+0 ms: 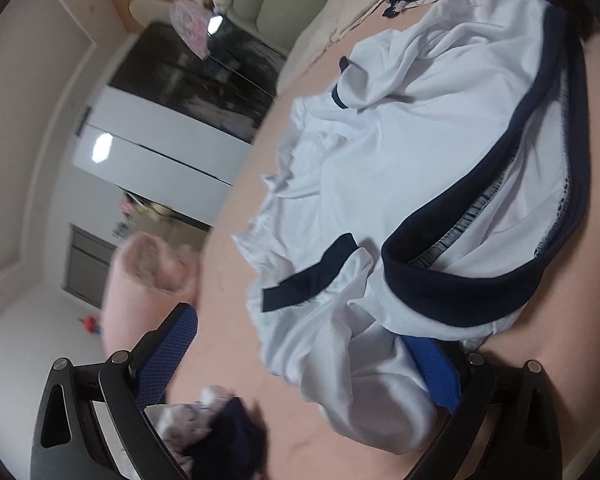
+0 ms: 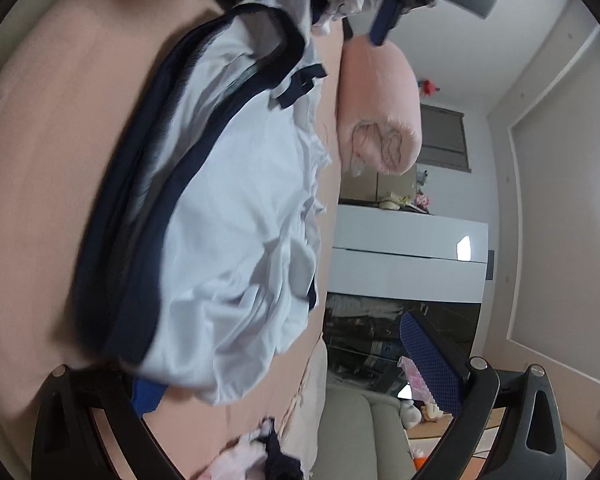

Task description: Fold clothes

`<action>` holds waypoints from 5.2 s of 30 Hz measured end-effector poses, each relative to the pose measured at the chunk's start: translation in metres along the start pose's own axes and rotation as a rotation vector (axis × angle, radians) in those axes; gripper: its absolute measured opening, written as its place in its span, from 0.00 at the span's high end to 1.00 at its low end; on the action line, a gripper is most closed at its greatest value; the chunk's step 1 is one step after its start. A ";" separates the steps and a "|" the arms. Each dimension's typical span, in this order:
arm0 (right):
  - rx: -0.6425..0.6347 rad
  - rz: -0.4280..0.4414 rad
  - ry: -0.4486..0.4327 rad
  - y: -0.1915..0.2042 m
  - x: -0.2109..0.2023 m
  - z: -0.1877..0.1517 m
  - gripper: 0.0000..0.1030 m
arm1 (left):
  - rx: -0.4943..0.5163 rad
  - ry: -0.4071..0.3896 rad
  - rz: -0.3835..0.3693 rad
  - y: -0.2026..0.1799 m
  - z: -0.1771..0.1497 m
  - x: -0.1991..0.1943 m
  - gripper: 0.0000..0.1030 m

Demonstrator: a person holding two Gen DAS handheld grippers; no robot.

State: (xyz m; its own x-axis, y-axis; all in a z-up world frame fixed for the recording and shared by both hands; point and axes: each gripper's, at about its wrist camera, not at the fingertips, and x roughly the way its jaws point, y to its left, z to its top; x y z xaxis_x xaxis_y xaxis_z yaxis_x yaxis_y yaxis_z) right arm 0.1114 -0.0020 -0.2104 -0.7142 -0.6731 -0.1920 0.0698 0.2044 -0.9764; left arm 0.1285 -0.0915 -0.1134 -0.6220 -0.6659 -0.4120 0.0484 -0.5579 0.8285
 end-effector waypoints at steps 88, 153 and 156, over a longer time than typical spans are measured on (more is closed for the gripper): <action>0.220 0.281 0.183 -0.089 -0.005 -0.005 0.97 | -0.280 0.085 -0.448 0.030 -0.013 -0.048 0.85; 0.229 0.264 0.223 -0.126 0.014 -0.011 0.97 | 0.081 -0.012 -0.176 -0.051 0.032 -0.014 0.94; 0.202 0.262 0.214 -0.118 0.009 -0.011 0.97 | 0.147 -0.036 -0.162 -0.050 0.026 -0.022 0.94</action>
State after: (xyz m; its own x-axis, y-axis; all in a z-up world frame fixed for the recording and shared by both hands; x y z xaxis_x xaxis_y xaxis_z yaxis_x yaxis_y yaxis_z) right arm 0.0891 -0.0239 -0.0954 -0.7813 -0.4493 -0.4333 0.3898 0.1910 -0.9009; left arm 0.1189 -0.0363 -0.1359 -0.6401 -0.5535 -0.5328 -0.1671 -0.5766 0.7998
